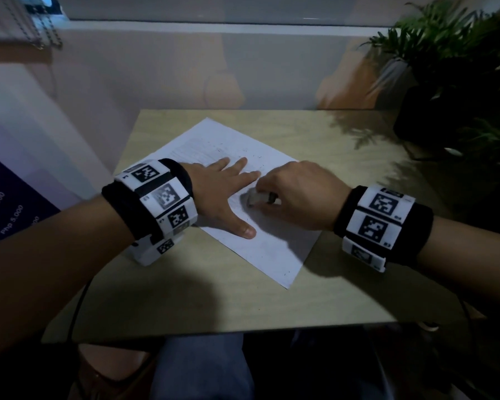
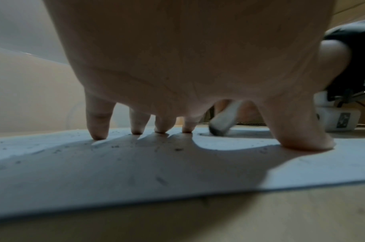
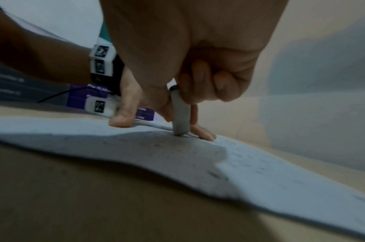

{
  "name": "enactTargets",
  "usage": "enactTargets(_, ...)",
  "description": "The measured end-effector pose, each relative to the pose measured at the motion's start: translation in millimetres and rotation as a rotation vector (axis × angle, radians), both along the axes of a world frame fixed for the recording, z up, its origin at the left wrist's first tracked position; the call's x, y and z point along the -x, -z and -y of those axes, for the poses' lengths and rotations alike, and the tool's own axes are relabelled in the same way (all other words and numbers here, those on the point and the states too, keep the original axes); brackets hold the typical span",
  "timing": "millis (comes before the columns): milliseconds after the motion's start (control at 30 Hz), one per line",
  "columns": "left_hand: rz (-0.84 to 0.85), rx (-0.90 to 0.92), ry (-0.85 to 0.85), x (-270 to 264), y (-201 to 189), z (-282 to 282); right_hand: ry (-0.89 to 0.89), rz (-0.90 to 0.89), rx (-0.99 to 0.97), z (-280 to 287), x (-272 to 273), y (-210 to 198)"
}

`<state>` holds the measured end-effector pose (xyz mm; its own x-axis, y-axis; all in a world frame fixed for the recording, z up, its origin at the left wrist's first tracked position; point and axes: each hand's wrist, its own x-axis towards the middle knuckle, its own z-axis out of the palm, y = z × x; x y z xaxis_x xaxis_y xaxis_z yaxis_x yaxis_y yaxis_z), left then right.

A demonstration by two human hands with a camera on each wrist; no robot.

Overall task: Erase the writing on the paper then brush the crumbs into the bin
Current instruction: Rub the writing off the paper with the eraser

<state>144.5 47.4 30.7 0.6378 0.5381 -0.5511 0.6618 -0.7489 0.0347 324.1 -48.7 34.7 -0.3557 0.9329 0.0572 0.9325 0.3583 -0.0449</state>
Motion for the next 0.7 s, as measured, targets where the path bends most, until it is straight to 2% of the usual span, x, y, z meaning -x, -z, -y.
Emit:
enactTargets(67, -0.002, 0.003, -0.004, 0, -1, 1, -0.029, -0.05, 0.056, 2, -1, -1)
enactTargets(100, -0.01, -0.001, -0.004, -1, -1, 1, 0.014, -0.039, 0.06, -2, -4, 0)
enactTargets(167, -0.025, -0.011, -0.003, -1, -2, 1, 0.155, 0.037, 0.022, -9, -13, -1)
enactTargets(233, -0.026, -0.015, -0.004, 0, -1, 1, 0.204, 0.116, -0.023, -10, -14, -1)
enactTargets(333, -0.016, -0.007, 0.002, -1, -2, 1, 0.047, 0.074, -0.029, 0, -3, -1)
enactTargets(400, -0.025, -0.006, 0.0, -1, -3, 1, -0.03, 0.007, 0.039, 5, 1, 0)
enactTargets(467, -0.038, -0.016, -0.001, -1, -4, 2, 0.031, -0.013, 0.082, 0, -4, 0)
enactTargets(567, -0.039, -0.02, 0.001, -1, -2, 1, 0.19, 0.092, 0.013, -7, -12, -3)
enactTargets(633, -0.028, -0.017, -0.002, 0, -1, 0, 0.156, 0.113, -0.027, -3, -5, -5)
enactTargets(700, -0.016, -0.013, -0.003, 0, 0, 0, 0.026, 0.017, -0.007, 8, 7, -6)
